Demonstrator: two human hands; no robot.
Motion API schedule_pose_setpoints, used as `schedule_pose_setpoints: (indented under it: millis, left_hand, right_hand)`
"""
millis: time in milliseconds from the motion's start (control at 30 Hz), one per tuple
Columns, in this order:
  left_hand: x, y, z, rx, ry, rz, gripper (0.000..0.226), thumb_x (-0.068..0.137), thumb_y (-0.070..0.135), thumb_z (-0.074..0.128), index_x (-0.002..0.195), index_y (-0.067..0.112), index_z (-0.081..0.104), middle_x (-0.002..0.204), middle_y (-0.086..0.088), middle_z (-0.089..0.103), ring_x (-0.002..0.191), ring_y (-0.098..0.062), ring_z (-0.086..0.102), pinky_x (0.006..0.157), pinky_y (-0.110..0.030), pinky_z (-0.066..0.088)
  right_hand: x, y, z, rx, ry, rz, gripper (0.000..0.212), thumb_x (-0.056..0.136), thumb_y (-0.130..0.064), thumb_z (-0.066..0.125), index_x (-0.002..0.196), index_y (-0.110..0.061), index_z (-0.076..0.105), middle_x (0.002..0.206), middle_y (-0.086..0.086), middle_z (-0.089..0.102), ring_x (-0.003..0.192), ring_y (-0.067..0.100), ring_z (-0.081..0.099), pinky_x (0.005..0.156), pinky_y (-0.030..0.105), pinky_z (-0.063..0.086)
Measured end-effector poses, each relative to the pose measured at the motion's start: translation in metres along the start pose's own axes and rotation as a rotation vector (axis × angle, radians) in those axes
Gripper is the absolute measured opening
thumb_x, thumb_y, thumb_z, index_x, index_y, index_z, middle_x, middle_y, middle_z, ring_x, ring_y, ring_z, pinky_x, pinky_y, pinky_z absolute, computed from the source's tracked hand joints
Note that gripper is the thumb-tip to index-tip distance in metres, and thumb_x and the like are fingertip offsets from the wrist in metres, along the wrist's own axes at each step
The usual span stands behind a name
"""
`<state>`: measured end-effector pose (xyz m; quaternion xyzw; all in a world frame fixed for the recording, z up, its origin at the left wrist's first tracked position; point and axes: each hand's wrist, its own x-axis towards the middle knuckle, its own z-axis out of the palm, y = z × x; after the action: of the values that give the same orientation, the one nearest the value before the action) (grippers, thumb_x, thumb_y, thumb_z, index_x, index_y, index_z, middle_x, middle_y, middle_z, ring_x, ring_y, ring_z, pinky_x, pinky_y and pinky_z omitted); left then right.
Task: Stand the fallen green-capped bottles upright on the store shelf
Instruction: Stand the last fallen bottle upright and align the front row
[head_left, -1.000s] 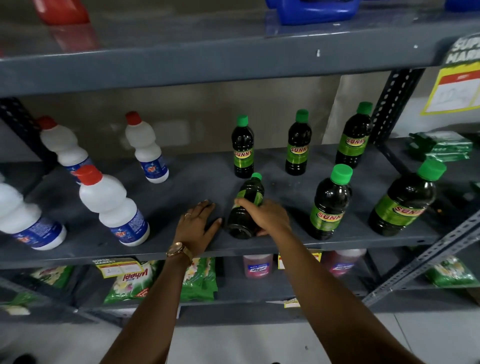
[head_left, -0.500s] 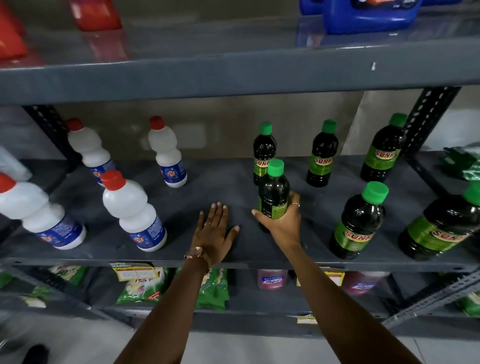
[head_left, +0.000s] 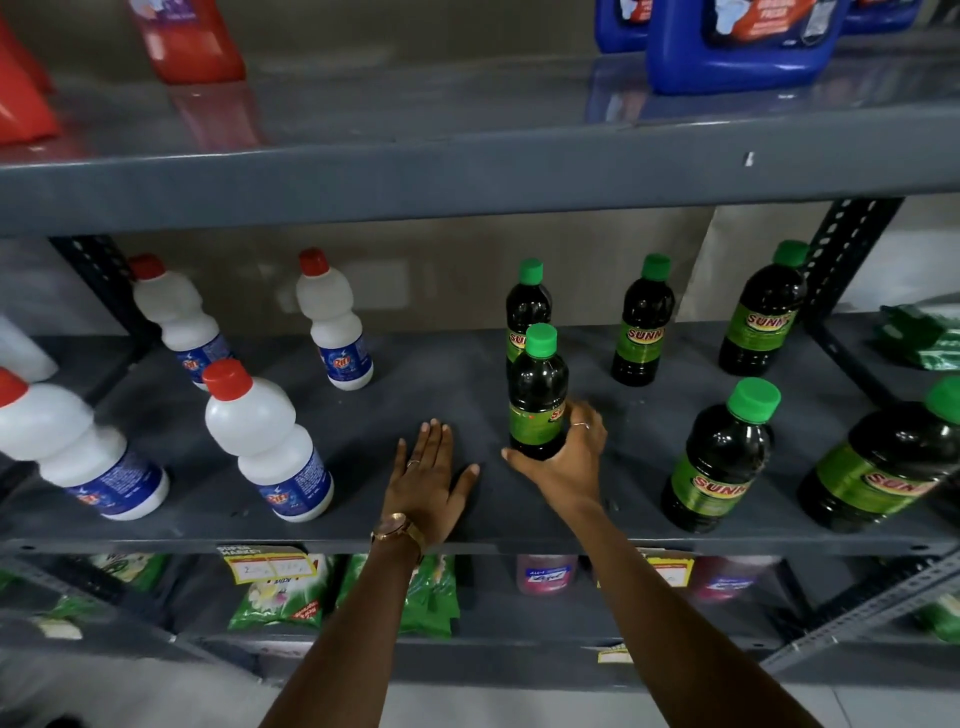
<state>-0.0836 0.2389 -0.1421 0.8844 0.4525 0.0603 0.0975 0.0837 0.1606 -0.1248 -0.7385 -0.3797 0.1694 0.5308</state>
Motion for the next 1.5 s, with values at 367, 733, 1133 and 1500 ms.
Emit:
schedule_pose_setpoints:
  millis: [367, 733, 1133, 1500]
  left_hand:
    - [-0.001, 0.0, -0.001, -0.012, 0.008, -0.002, 0.076, 0.089, 0.058, 0.014, 0.148, 0.011, 0.001, 0.159, -0.007, 0.0, 0.144, -0.014, -0.007, 0.115, -0.037, -0.012]
    - [-0.001, 0.001, -0.001, -0.007, 0.005, -0.014, 0.07, 0.096, 0.053, 0.022, 0.148, 0.011, 0.002, 0.159, -0.006, 0.0, 0.144, -0.013, -0.007, 0.117, -0.038, -0.011]
    - [-0.001, 0.001, -0.001, 0.011, -0.01, -0.015, 0.07, 0.096, 0.052, 0.021, 0.148, 0.009, 0.001, 0.159, -0.007, -0.002, 0.144, -0.015, -0.007, 0.117, -0.039, -0.01]
    - [0.0, 0.001, 0.0, 0.02, -0.002, -0.016, 0.07, 0.096, 0.051, 0.022, 0.148, 0.009, 0.004, 0.159, -0.007, 0.0, 0.145, -0.016, -0.006, 0.117, -0.039, -0.008]
  right_hand:
    - [0.003, -0.001, 0.005, -0.061, 0.098, -0.001, 0.076, 0.052, -0.032, 0.09, 0.113, -0.008, 0.052, 0.121, 0.01, 0.045, 0.117, 0.027, 0.043, 0.098, 0.033, 0.036]
    - [0.005, 0.006, -0.004, 0.033, -0.084, 0.03, 0.081, 0.055, -0.037, 0.089, 0.122, -0.013, 0.052, 0.116, 0.003, 0.061, 0.109, 0.018, 0.056, 0.09, 0.03, 0.045]
    - [-0.035, 0.01, -0.048, -0.129, -0.36, 0.042, 0.082, 0.049, -0.053, 0.086, 0.119, -0.024, 0.055, 0.114, -0.003, 0.064, 0.114, 0.018, 0.055, 0.099, 0.038, 0.046]
    - [-0.054, 0.009, -0.057, -0.223, -0.41, -0.066, 0.075, 0.057, -0.031, 0.089, 0.119, -0.01, 0.052, 0.115, 0.008, 0.066, 0.105, 0.019, 0.059, 0.093, 0.035, 0.048]
